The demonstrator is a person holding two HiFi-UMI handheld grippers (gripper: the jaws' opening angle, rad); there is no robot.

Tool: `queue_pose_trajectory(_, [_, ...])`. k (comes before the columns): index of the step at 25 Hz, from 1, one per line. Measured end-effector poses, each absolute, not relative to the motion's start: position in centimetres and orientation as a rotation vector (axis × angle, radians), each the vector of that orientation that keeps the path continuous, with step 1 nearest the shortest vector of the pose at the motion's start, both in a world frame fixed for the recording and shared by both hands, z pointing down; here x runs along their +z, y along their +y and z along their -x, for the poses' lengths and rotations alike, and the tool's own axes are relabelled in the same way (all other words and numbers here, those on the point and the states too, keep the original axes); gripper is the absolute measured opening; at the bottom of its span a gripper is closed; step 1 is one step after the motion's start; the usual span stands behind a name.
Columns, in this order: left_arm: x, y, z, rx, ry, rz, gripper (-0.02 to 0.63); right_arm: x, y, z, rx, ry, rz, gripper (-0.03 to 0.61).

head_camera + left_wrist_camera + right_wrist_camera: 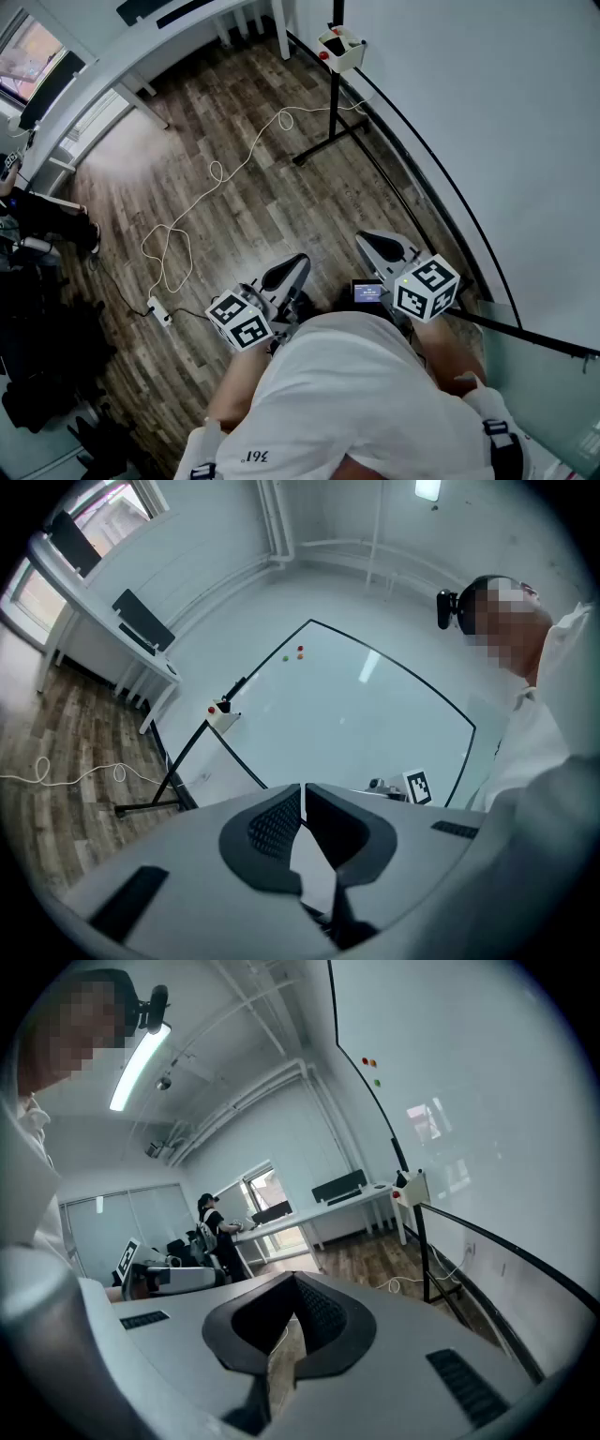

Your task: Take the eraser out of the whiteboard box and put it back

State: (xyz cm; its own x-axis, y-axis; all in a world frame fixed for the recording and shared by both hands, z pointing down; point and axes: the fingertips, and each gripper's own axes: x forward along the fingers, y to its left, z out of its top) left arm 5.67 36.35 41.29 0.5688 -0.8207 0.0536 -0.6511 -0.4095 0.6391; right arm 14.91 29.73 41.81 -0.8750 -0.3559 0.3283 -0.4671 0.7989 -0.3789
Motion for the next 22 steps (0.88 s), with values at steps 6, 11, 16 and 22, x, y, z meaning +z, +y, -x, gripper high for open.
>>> queue_pose_trajectory(6, [41.2,36.1,-6.8,-0.357,-1.166,-2.192,0.003,41.9,29.6,-15.5,0.669,-2.746,-0.627,0.025])
queue_pose_trajectory(11, [41.2,35.3,-7.6,-0.362,-1.177,-2.180,0.003,41.8,28.7,-16.6,0.679,-2.746,-0.631,0.025])
queue_pose_trajectory(16, [41.3,34.3,-8.7,-0.363,-1.193,-2.174,0.003,42.1,27.2,-18.0,0.675,-2.746,-0.656,0.026])
queue_pose_trajectory(22, [41.5,32.7,-10.6,-0.357,-1.203,-2.169,0.003,42.3,25.8,-19.9,0.616,-2.757,-0.647,0.027])
